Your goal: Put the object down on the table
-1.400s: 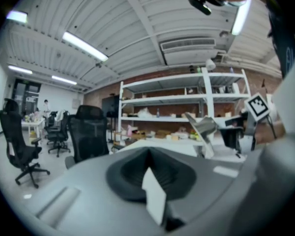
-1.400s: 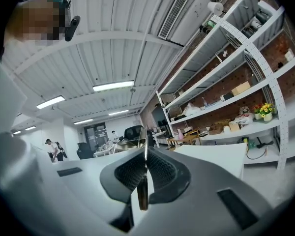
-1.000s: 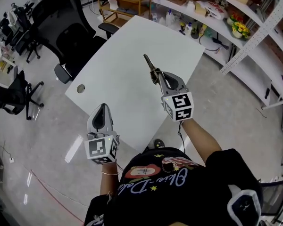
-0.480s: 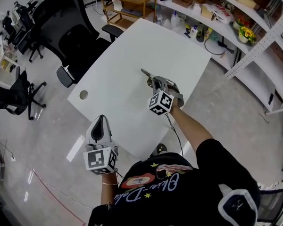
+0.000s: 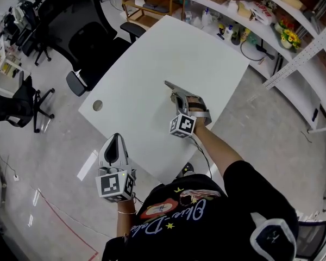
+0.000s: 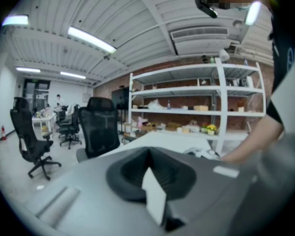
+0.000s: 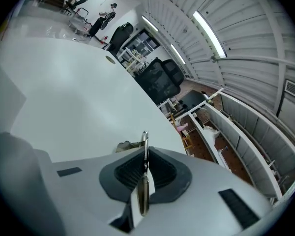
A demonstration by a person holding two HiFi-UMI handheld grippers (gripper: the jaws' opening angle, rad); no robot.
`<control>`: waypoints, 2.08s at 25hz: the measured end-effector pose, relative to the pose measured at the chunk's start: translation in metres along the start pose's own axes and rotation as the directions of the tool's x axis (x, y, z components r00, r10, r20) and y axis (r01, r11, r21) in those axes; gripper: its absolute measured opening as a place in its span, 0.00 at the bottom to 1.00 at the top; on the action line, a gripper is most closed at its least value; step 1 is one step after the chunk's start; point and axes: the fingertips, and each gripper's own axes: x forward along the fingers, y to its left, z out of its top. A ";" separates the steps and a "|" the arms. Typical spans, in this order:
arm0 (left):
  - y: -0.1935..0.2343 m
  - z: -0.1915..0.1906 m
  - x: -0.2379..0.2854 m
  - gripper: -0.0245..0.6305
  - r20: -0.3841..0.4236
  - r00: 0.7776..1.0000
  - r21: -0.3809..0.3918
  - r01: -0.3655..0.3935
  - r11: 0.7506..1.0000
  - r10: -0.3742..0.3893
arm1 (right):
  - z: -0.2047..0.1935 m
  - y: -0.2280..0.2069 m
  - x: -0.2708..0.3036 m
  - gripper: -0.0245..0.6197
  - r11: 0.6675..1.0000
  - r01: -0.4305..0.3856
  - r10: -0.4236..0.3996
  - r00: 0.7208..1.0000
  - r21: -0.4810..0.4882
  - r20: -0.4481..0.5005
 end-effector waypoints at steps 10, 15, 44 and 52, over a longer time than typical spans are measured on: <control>0.003 -0.002 -0.003 0.04 -0.008 1.000 -0.002 -0.015 1.000 0.015 | 0.001 0.006 0.001 0.07 0.999 -0.017 0.015 0.999 0.050 0.029; 0.002 0.002 -0.006 0.04 -0.002 1.000 -0.002 -0.011 1.000 0.011 | 0.004 0.010 -0.004 0.11 0.997 -0.041 0.038 0.998 0.072 0.041; -0.052 0.006 -0.030 0.04 0.084 0.994 0.041 0.072 0.997 -0.075 | 0.030 -0.096 -0.235 0.08 0.418 -0.379 -0.241 0.830 0.826 0.503; -0.054 0.004 -0.036 0.04 0.086 0.993 0.039 0.075 0.996 -0.078 | 0.036 -0.101 -0.248 0.06 0.438 -0.380 -0.252 0.818 0.815 0.517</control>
